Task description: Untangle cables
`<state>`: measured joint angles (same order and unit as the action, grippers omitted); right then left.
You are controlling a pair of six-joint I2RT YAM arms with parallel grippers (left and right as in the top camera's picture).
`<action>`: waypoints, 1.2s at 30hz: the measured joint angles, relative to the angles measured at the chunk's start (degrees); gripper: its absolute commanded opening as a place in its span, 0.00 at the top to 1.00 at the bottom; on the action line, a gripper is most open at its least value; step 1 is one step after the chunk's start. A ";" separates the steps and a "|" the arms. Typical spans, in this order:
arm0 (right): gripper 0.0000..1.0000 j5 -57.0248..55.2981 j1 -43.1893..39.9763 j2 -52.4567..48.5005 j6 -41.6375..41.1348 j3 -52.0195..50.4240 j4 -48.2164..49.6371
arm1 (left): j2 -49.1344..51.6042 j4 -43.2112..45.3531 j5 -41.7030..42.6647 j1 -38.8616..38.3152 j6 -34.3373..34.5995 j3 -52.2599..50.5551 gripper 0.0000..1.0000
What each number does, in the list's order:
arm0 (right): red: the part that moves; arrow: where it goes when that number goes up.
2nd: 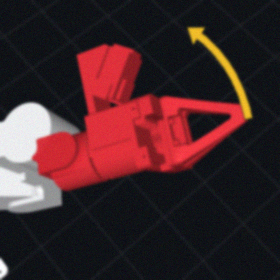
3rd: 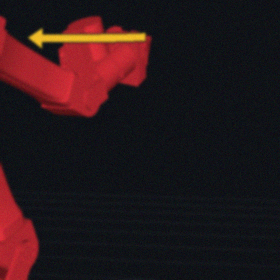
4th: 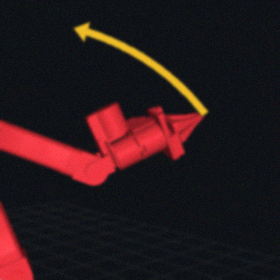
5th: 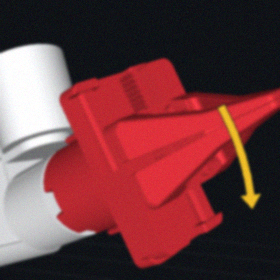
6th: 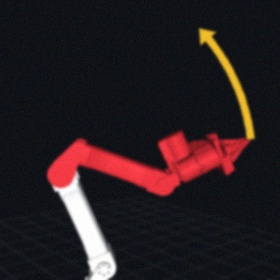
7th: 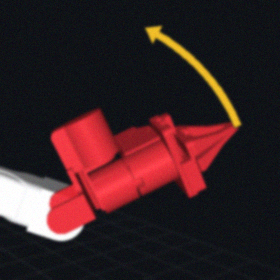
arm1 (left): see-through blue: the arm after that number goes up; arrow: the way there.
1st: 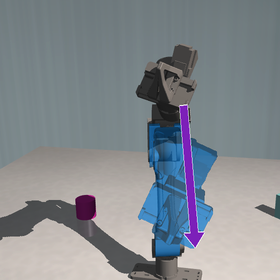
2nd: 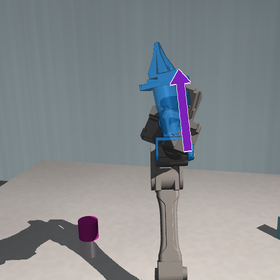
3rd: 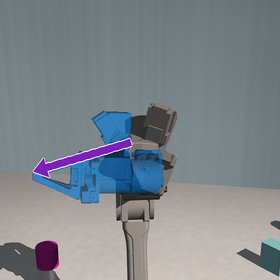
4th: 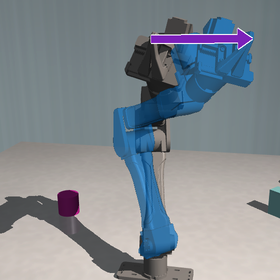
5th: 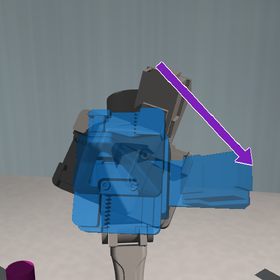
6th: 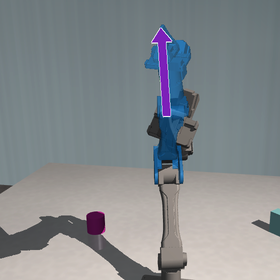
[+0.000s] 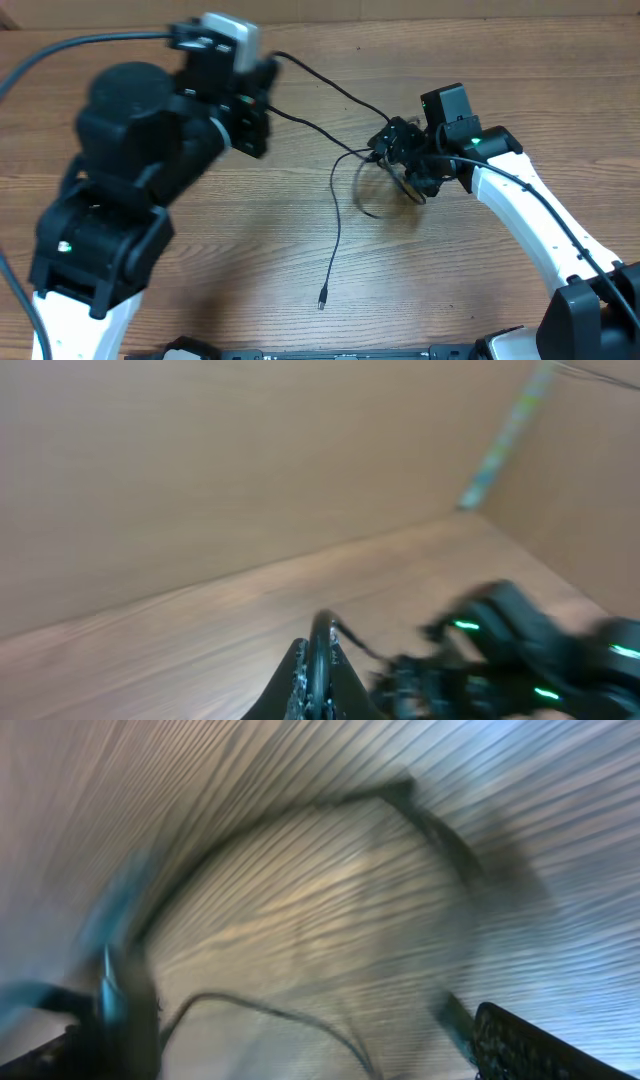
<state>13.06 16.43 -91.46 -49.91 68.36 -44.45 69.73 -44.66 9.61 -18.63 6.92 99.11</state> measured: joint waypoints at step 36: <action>0.00 -2.51 -6.01 -3.30 29.11 -0.09 5.79 | 9.14 7.52 15.52 16.13 7.76 0.66 0.96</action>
<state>10.55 10.41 -94.76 -20.80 68.27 -38.65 78.87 -37.15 25.12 -2.50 14.68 99.77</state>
